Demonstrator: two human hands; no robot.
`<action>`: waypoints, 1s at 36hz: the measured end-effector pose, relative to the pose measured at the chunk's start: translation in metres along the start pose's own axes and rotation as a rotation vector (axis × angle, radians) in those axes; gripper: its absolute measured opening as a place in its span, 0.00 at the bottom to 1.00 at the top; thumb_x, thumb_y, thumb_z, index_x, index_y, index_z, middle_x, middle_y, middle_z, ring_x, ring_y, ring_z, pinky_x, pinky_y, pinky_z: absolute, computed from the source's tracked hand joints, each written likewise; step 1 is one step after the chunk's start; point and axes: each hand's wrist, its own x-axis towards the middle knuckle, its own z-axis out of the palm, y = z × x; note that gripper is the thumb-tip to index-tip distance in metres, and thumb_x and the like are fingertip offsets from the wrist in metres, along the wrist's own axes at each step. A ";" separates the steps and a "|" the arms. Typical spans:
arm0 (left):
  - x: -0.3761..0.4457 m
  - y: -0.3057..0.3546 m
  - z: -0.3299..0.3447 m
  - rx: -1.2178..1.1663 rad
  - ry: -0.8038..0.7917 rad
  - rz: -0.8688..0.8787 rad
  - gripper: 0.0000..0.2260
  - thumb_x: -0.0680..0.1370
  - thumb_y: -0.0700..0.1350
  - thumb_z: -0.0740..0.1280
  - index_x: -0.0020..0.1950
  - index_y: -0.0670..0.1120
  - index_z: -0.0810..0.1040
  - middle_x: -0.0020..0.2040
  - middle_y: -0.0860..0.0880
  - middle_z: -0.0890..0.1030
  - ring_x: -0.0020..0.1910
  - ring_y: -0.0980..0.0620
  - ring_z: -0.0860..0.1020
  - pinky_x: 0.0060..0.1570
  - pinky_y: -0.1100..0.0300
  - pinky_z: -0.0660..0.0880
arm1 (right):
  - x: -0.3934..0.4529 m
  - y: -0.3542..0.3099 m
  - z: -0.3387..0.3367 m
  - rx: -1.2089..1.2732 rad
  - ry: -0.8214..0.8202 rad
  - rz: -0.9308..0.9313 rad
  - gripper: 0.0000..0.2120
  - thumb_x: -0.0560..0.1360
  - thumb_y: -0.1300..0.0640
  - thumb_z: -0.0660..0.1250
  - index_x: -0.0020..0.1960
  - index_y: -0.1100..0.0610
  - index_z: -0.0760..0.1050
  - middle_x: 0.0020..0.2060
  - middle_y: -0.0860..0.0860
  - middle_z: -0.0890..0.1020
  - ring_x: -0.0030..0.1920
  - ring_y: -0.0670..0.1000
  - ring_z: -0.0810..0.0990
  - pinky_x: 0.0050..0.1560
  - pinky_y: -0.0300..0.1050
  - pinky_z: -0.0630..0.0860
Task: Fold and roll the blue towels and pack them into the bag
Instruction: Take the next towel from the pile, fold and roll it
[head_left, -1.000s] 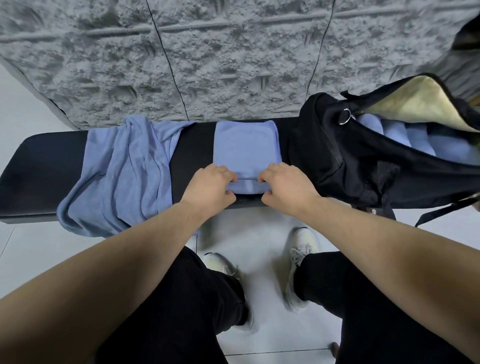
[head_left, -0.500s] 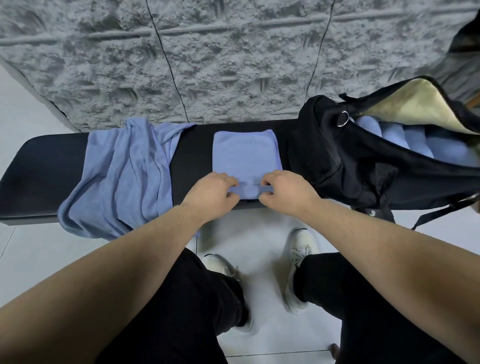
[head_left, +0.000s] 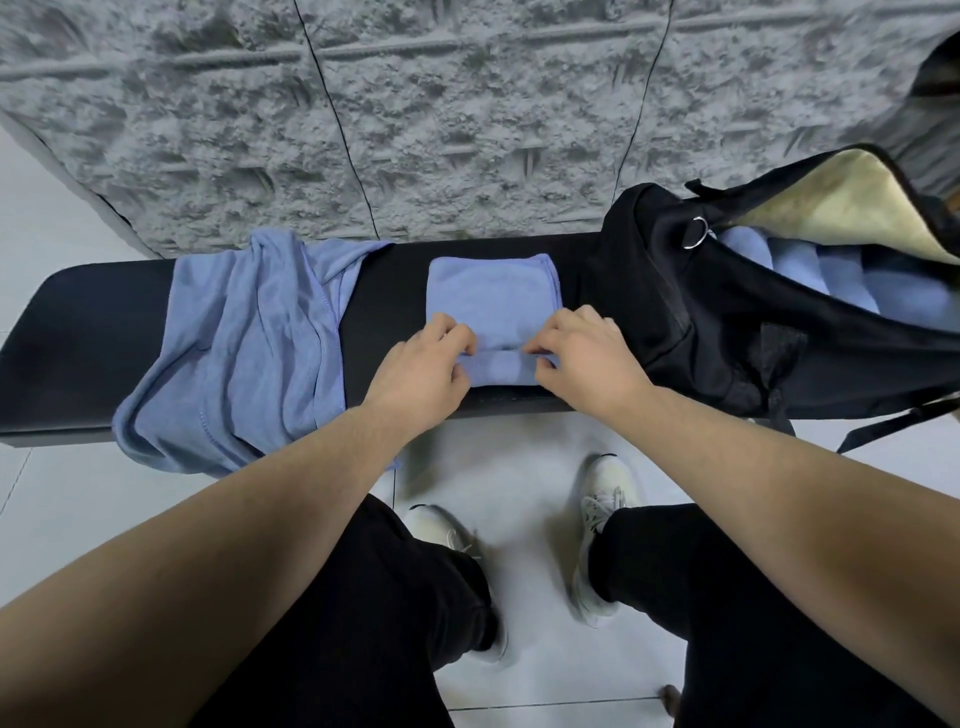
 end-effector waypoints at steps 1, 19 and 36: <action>0.001 0.000 0.001 0.023 0.025 0.002 0.09 0.76 0.37 0.62 0.55 0.46 0.74 0.57 0.49 0.71 0.43 0.46 0.71 0.44 0.53 0.68 | 0.000 -0.001 0.001 0.006 0.022 -0.014 0.15 0.77 0.59 0.61 0.60 0.49 0.79 0.54 0.48 0.77 0.55 0.54 0.70 0.55 0.48 0.65; 0.002 -0.001 0.000 0.099 0.022 0.071 0.14 0.74 0.42 0.67 0.59 0.44 0.80 0.54 0.49 0.80 0.49 0.47 0.74 0.50 0.56 0.68 | -0.005 0.000 0.005 -0.114 0.034 -0.190 0.16 0.69 0.59 0.72 0.57 0.60 0.78 0.49 0.55 0.79 0.47 0.59 0.75 0.45 0.49 0.69; -0.002 0.008 -0.006 0.148 -0.061 0.064 0.13 0.73 0.46 0.67 0.57 0.46 0.80 0.50 0.48 0.80 0.50 0.46 0.73 0.51 0.56 0.69 | -0.011 -0.007 -0.005 -0.155 -0.080 -0.140 0.20 0.74 0.53 0.63 0.66 0.54 0.74 0.59 0.50 0.77 0.57 0.54 0.74 0.55 0.47 0.66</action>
